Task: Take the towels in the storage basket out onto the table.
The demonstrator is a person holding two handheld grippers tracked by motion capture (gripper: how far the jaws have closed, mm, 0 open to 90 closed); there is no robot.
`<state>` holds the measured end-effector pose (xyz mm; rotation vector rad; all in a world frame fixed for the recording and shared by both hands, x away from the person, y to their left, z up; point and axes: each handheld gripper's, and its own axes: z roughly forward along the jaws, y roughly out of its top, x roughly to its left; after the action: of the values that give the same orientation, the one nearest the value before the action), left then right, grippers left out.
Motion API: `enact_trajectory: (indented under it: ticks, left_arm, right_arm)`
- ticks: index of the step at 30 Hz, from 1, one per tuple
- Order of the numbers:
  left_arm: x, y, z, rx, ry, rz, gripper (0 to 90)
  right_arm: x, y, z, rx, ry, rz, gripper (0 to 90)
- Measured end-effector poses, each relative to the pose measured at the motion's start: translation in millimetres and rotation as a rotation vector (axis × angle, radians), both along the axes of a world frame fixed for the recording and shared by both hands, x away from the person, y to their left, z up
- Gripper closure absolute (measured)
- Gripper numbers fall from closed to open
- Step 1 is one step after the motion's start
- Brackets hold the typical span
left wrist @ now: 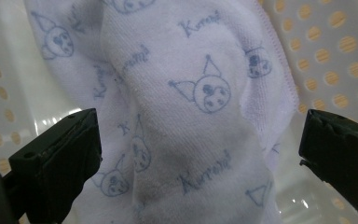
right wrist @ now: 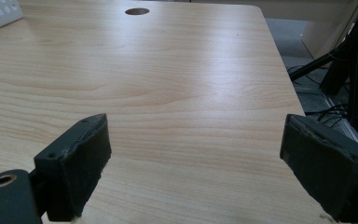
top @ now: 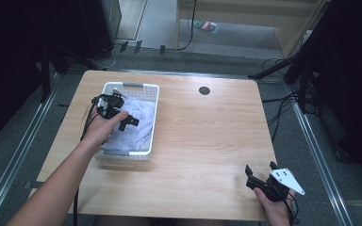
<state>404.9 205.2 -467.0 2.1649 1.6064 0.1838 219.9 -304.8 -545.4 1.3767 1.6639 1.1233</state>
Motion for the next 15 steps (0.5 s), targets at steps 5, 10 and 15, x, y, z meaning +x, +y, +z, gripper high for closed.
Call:
enact_trajectory:
  ticks: [5,10,15]
  left_arm:
    - [5.8,-5.4,-12.0,0.022,0.056,-0.007,0.0]
    - [6.9,-11.8,-15.3,0.025,0.06,-0.009,0.0]
    - [8.3,-22.3,-25.4,0.105,0.097,-0.024,0.0]
  right_arm:
    - [0.2,0.9,-0.3,-0.011,0.001,-0.003,9.0]
    - [0.2,1.3,-0.4,-0.011,0.003,-0.003,9.0]
    - [0.1,1.4,-0.4,-0.012,0.004,-0.002,9.1]
